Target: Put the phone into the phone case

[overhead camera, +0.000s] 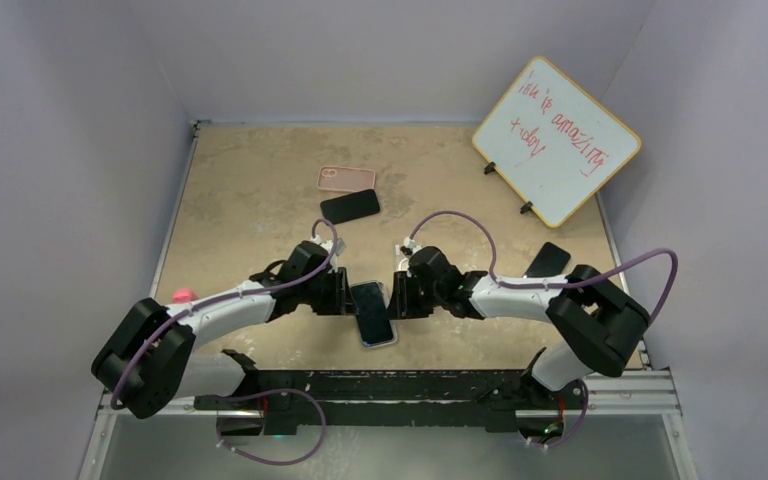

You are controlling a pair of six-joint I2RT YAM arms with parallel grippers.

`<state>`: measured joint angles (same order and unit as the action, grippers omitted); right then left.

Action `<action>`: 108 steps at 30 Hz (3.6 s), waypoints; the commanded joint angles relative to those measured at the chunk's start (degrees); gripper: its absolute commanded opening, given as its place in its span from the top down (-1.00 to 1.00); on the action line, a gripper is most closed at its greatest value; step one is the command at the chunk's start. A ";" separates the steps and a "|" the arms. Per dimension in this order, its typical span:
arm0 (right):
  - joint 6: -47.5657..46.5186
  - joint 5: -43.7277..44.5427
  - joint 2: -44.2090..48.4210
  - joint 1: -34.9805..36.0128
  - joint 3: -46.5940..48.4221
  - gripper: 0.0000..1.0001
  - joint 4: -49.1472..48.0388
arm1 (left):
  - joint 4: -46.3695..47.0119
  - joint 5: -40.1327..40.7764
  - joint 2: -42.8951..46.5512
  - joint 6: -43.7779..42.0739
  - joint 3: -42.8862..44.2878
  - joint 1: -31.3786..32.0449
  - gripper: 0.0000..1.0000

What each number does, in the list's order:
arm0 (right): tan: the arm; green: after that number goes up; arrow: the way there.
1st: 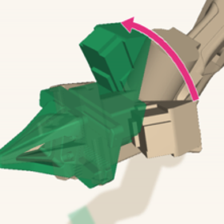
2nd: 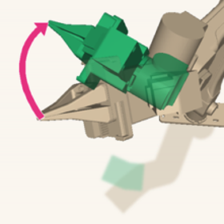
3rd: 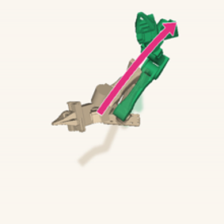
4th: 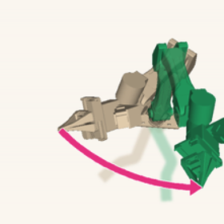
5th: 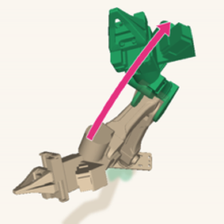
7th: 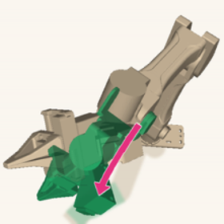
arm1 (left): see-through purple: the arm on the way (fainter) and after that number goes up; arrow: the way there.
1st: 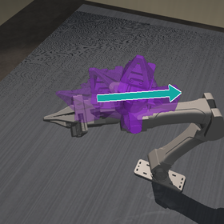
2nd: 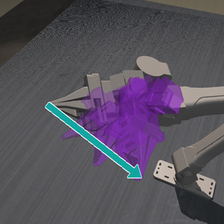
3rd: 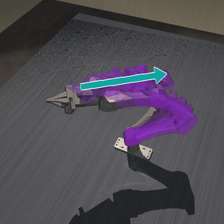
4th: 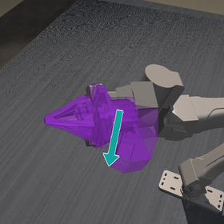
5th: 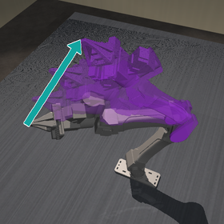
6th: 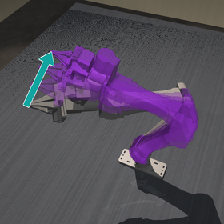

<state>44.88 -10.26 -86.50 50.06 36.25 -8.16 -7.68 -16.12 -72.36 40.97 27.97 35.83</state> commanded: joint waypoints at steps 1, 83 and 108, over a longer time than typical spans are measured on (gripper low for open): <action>-1.58 -1.45 -1.57 -0.25 1.78 0.25 -2.49 | 3.05 -2.19 -0.88 0.13 2.01 0.37 0.54; 5.08 -4.15 -5.44 -0.33 -1.20 -0.01 -17.20 | 3.73 -1.72 1.06 4.69 -2.80 -1.22 0.42; 15.36 -18.93 -5.27 -1.12 -5.00 0.04 -39.38 | 9.53 -6.64 2.88 6.85 -7.79 -1.30 0.62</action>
<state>56.62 -22.09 -93.36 47.48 31.29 -35.57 -1.08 -19.49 -69.91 46.50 21.63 33.93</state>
